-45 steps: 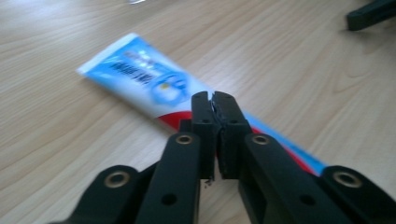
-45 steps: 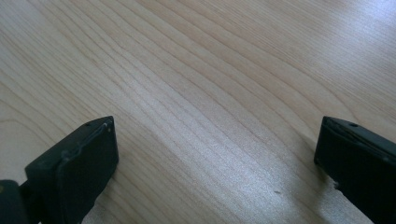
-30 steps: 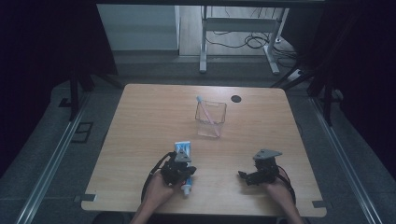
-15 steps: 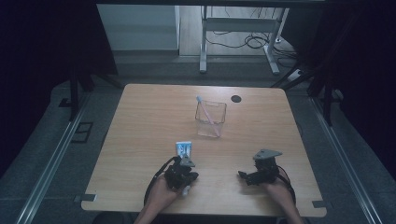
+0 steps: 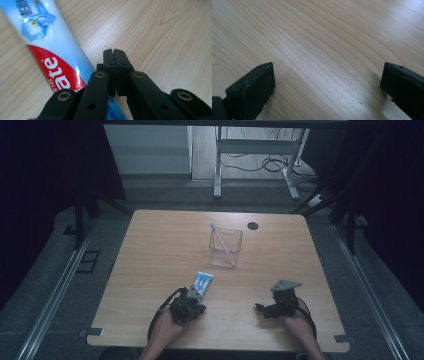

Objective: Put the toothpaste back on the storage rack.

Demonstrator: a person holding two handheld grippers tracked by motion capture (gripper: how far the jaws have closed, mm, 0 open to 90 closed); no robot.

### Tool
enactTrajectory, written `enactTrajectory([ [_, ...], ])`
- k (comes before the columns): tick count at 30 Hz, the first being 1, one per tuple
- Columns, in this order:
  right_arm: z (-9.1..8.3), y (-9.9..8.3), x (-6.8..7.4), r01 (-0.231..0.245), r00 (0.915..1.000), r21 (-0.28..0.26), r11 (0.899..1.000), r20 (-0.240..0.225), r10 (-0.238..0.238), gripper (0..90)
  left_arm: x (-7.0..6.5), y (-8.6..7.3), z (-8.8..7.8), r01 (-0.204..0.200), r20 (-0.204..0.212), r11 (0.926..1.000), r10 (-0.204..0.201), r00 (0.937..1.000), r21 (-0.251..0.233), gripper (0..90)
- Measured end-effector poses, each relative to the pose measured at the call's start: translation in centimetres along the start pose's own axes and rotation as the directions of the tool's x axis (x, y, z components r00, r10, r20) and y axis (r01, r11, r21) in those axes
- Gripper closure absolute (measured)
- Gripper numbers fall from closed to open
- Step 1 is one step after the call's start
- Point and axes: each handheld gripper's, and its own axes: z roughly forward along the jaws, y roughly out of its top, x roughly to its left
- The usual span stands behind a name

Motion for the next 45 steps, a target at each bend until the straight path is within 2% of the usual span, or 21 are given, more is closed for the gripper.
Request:
enactTrajectory([
  [7, 0.0, 0.0, 0.0, 0.0, 1.0, 0.0, 1.0, 0.0, 0.0, 0.0, 0.5, -0.2, -0.6, -0.004, -0.022, 1.0, 0.004, 0.9997, 0.009, 88.3],
  [14, 0.0, 0.0, 0.0, 0.0, 1.0, 0.0, 1.0, 0.0, 0.0, 0.0, 1.6, -0.7, -1.3, 0.016, -0.051, 0.9998, -0.015, 0.9986, 0.012, 88.1],
  [19, 0.0, 0.0, 0.0, 0.0, 1.0, -0.001, 1.0, 0.001, 0.0, 0.0, 1.8, -0.8, -1.4, 0.022, -0.041, 0.9997, -0.022, 0.9989, 0.008, 88.1],
  [24, 0.0, 0.0, 0.0, 0.0, 1.0, -0.001, 1.0, 0.0, 0.0, 0.0, 1.8, -0.6, -1.5, 0.024, -0.028, 0.9997, -0.024, 0.9993, 0.0, 83.8],
  [30, 0.0, 0.0, 0.0, 0.0, 1.0, -0.001, 1.0, 0.0, 0.0, 0.0, 1.7, 0.0, -2.1, 0.024, -0.03, 0.9995, -0.025, 0.9992, -0.019, 74.5],
  [37, 0.0, 0.0, 0.0, 0.0, 1.0, -0.001, 1.0, 0.001, 0.0, 0.0, 1.9, 0.9, -2.8, 0.013, -0.066, 0.9999, -0.014, 0.9977, -0.01, 60.3],
  [40, 0.0, 0.0, 0.0, 0.0, 1.0, -0.001, 1.0, 0.001, 0.0, 0.0, 2.4, 1.2, -3.0, 0.034, -0.066, 0.9993, -0.035, 0.9972, -0.011, 54.5],
  [45, 0.0, 0.0, 0.0, 0.0, 1.0, -0.001, 1.0, 0.001, 0.0, 0.0, 3.1, 1.6, -3.0, 0.047, -0.064, 0.9988, -0.046, 0.9969, 0.012, 41.5],
])
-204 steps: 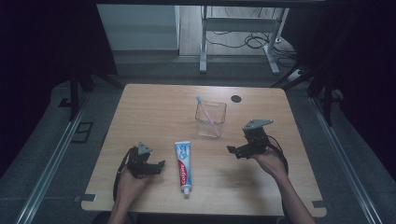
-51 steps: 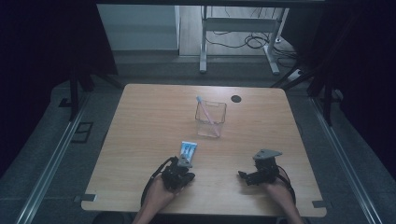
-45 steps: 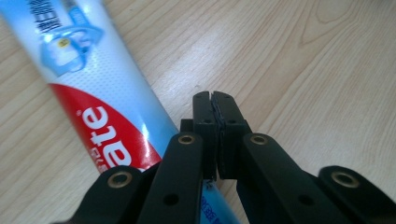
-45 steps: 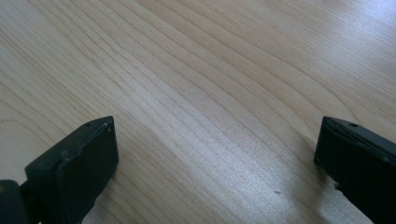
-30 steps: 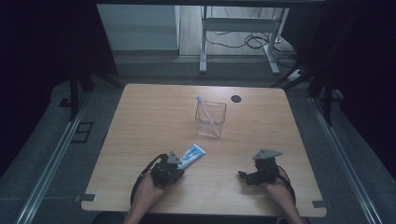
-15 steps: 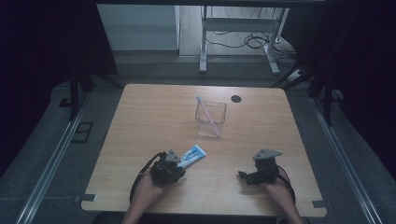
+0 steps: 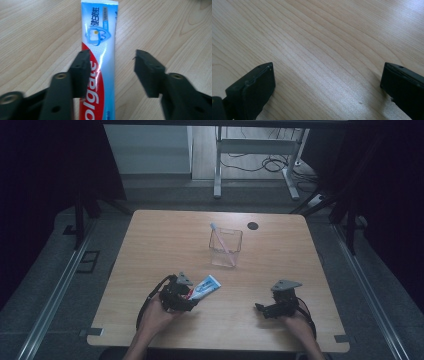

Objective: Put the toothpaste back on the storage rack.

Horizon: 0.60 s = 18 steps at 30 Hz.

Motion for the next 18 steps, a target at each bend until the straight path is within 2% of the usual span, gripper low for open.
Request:
enactTrajectory([
  [6, 0.0, 0.0, 0.0, 0.0, 1.0, 0.0, 1.0, 0.0, 0.0, 0.0, 0.7, 0.4, 0.4, 0.018, 0.0, 0.9995, -0.018, 0.9998, 0.027, 30.7],
  [11, 0.0, 0.0, 0.0, 0.0, 1.0, 0.0, 1.0, 0.0, 0.0, 0.0, 1.1, 0.8, 0.9, 0.007, 0.009, 0.9981, -0.007, 0.9999, 0.061, 26.1],
  [18, 0.0, 0.0, 0.0, 0.0, 1.0, 0.0, 1.0, -0.001, 0.0, 0.0, 1.1, 1.6, 1.9, -0.038, 0.006, 0.9916, 0.037, 0.9993, 0.124, 25.1],
])
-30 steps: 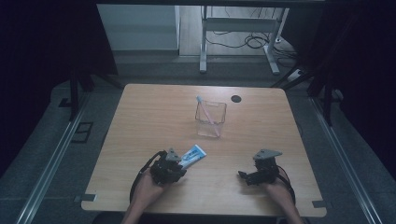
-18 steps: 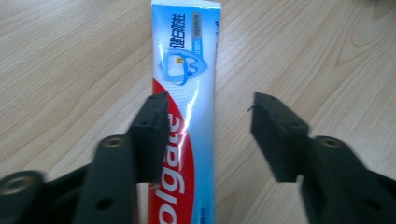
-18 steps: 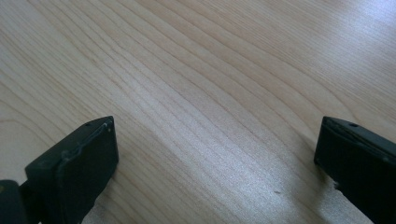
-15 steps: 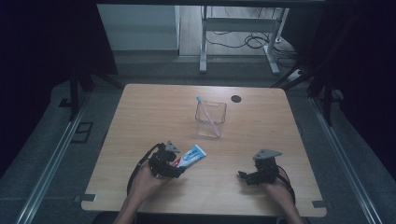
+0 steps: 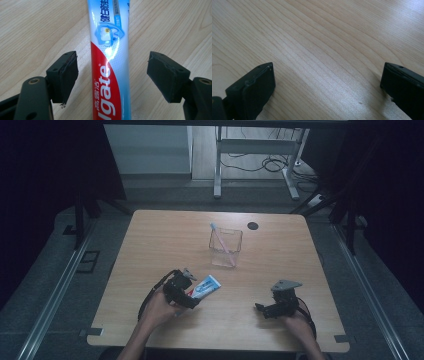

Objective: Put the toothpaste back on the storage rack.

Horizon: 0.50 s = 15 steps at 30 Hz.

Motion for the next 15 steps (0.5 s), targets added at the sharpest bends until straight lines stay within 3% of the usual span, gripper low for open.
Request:
enactTrajectory([
  [15, 0.0, 0.0, 0.0, 0.0, 1.0, 0.0, 1.0, 0.001, 0.0, 0.0, 0.3, 1.8, 1.8, -0.019, -0.014, 0.9932, 0.02, 0.9997, 0.115, 35.9],
])
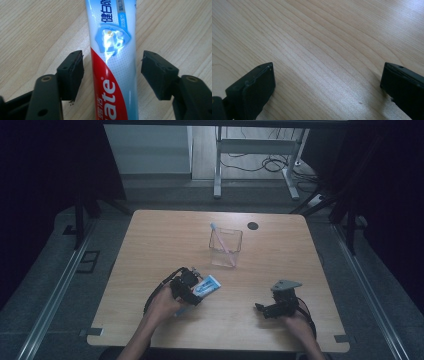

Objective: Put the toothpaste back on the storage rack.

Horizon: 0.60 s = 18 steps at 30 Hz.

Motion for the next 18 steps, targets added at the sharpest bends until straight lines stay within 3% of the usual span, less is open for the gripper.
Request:
enactTrajectory([
  [11, 0.0, 0.0, 0.0, 0.0, 1.0, 0.0, 1.0, 0.0, 0.0, 0.0, 0.4, 1.1, 1.0, 0.01, 0.029, 0.998, -0.011, 0.9995, 0.063, 40.8],
  [18, 0.0, 0.0, 0.0, 0.001, 1.0, 0.001, 1.0, 0.0, -0.001, 0.0, 0.1, 1.8, 1.1, -0.011, 0.01, 0.9952, 0.01, 0.9999, 0.097, 45.9],
])
